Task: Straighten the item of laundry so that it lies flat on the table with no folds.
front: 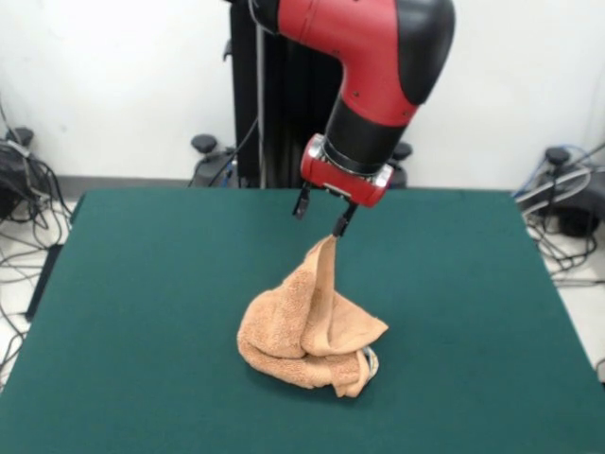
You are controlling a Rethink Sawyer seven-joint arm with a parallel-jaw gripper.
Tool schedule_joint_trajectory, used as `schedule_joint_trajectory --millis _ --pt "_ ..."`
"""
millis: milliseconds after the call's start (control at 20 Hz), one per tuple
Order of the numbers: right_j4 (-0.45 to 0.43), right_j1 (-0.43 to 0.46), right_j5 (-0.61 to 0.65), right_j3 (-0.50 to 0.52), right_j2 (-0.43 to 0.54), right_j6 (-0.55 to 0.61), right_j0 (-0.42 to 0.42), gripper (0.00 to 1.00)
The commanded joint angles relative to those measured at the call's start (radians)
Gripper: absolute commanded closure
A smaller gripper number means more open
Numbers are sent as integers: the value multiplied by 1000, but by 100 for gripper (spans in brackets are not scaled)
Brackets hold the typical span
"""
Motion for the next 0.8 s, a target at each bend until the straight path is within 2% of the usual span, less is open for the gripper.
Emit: schedule_joint_trajectory --millis 50,800 --pt "31 50 57 -66 73 161 -5 0" --pt "26 69 48 -93 77 157 -5 0"
